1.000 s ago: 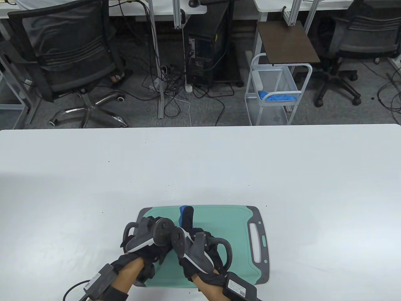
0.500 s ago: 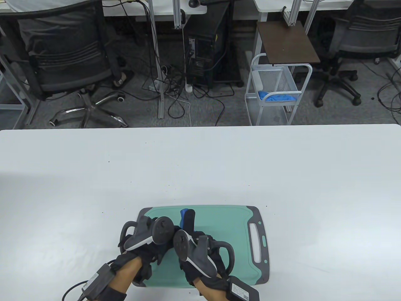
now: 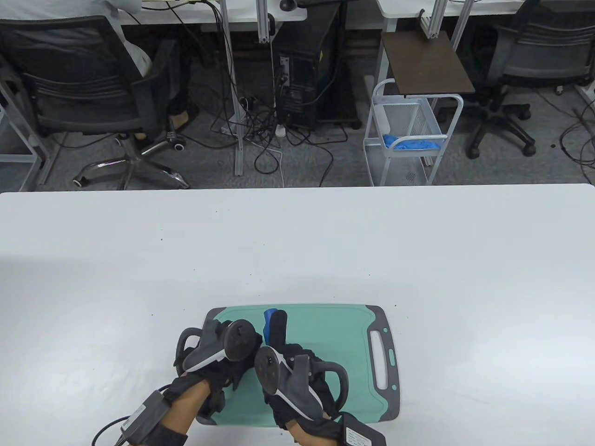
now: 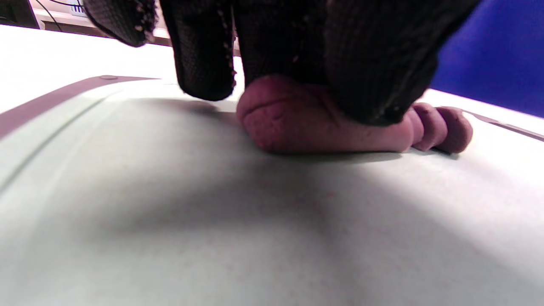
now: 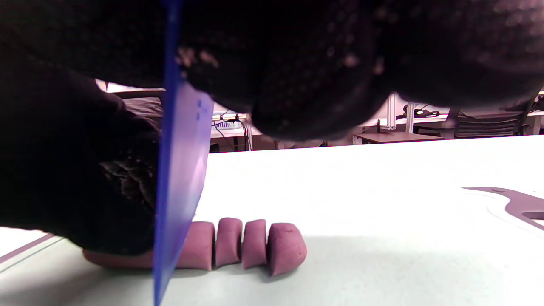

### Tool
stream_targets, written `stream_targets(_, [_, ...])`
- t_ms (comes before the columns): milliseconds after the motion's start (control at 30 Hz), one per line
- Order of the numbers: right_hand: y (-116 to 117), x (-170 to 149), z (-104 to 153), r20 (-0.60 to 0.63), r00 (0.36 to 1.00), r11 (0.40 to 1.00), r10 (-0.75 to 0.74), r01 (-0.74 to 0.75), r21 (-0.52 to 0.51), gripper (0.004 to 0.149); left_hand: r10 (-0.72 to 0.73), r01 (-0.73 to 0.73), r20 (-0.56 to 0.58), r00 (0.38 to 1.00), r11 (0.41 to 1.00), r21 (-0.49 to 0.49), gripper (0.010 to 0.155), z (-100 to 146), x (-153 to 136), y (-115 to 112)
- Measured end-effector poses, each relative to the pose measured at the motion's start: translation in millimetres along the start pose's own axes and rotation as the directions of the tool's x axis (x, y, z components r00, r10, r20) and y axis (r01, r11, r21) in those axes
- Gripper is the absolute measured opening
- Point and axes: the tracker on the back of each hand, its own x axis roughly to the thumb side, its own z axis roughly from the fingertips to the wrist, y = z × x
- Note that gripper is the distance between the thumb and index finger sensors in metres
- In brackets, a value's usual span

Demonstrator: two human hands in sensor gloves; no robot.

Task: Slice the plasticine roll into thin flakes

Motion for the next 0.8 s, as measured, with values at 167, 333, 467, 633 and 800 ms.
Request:
stream_targets(167, [0.7, 2.4, 2.1, 0.009, 1.0, 1.0, 0.013, -0.013, 0.015, 0.082, -0.007, 0.007, 0.0, 1.0, 1.0, 0.009, 0.053, -0.2, 0.3, 0.2])
stream_targets(333, [-1.1, 3.3, 3.7, 0.01, 1.0, 0.999, 0.02, -0.021, 0.036, 0.082, -0.001, 0.001, -0.002, 1.0, 1.0, 0.014, 0.051, -0.4, 0.0, 0.0])
stream_targets(467, [-0.9, 3.8, 4.1, 0.013, 1.0, 0.999, 0.027, -0.028, 0.047, 0.082, 0.001, -0.001, 0.0, 1.0, 1.0, 0.015, 0.049, -0.5, 0.0, -0.2])
stream_targets(633, [-0.1, 4.0, 3.5, 0.015, 0.999, 0.998, 0.03, -0.03, 0.049, 0.082, 0.011, -0.011, 0.002, 1.0, 1.0, 0.015, 0.049, -0.7, -0.4, -0.6])
stream_targets(800, [3.4, 4.7, 1.7, 0.021, 0.999, 0.998, 0.035, -0.036, 0.047, 0.082, 0.014, -0.014, 0.004, 1.0, 1.0, 0.017, 0.048, -0.7, -0.6, -0.7])
